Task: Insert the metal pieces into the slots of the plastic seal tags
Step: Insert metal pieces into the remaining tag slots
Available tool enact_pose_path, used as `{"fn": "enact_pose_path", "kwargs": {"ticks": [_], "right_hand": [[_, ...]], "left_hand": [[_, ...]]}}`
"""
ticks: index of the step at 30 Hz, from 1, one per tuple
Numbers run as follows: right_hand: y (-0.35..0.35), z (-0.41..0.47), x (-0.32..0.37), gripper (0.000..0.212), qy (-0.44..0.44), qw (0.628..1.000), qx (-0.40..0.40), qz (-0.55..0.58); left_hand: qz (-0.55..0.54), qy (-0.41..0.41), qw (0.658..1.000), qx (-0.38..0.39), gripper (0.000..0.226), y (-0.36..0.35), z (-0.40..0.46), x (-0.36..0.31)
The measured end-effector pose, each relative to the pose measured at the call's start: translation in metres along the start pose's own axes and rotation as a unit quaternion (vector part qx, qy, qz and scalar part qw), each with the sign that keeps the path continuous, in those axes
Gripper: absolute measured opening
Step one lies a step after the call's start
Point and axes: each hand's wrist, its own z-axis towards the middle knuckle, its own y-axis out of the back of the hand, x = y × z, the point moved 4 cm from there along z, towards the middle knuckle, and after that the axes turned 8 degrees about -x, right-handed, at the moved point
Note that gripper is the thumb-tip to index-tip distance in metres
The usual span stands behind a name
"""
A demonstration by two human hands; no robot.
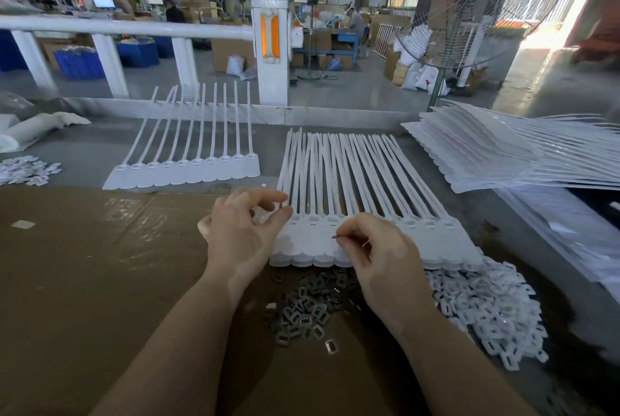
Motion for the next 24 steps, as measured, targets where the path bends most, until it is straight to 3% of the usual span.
{"fn": "enact_pose_path", "kwargs": {"ticks": [5, 8, 19, 24], "right_hand": [[-0.001, 0.000, 0.002, 0.005, 0.028, 0.999, -0.017, -0.010], [0.000, 0.000, 0.002, 0.004, 0.034, 0.999, -0.021, 0.005], [0.002, 0.000, 0.005, 0.007, 0.045, 0.999, -0.023, 0.016], [0.002, -0.001, 0.002, 0.006, 0.033, 0.999, -0.034, 0.006]], "left_hand": [[0.044, -0.115, 0.988, 0.093, 0.016, -0.013, -0.015, -0.023], [0.056, -0.129, 0.982, 0.126, 0.019, -0.016, -0.017, -0.025], [-0.102, -0.045, 0.972, 0.207, 0.015, -0.019, -0.017, -0.023], [-0.135, 0.002, 0.975, 0.174, 0.016, -0.017, -0.014, -0.016]]}}
